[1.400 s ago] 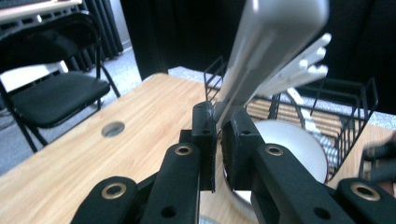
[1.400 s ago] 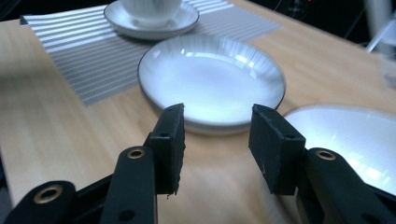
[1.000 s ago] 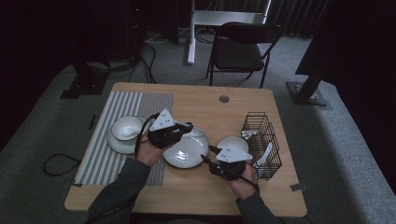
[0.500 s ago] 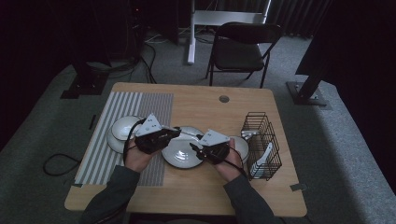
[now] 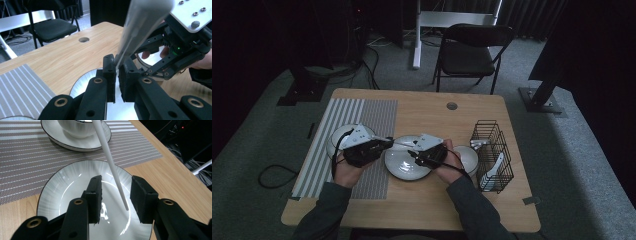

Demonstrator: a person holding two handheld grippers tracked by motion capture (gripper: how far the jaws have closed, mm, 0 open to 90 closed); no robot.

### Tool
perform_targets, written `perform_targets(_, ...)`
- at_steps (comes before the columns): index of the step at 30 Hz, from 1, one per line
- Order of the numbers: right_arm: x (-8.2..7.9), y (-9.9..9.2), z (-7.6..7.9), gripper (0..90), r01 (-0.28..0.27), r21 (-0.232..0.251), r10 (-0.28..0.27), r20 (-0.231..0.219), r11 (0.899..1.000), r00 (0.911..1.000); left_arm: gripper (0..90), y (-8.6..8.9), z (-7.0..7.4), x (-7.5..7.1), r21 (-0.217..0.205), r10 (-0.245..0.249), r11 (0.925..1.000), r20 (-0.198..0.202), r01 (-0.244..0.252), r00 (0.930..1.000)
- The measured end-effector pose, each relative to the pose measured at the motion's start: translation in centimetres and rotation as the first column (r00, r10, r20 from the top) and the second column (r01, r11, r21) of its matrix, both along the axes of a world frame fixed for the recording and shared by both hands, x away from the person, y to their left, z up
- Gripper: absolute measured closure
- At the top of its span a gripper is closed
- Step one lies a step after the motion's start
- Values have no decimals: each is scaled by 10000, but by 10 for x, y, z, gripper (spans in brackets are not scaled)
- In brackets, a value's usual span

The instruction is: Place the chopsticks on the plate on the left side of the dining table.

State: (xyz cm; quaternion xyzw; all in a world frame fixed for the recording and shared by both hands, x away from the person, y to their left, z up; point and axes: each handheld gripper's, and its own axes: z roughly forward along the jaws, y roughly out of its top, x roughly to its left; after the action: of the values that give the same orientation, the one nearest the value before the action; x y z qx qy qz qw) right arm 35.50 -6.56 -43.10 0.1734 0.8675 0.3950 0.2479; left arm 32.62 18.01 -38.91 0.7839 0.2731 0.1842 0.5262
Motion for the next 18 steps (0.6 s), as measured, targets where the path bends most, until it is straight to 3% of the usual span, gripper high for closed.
perform_targets(6,2,11,-1,626,-431,-285,432,27,9987,9991,846,9,0,-2,-133,86,9999,-45,-86,10000)
perform_targets(18,16,41,-8,692,-714,-368,710,-124,9968,9974,846,29,0,-5,-355,264,9990,-100,-267,9996)
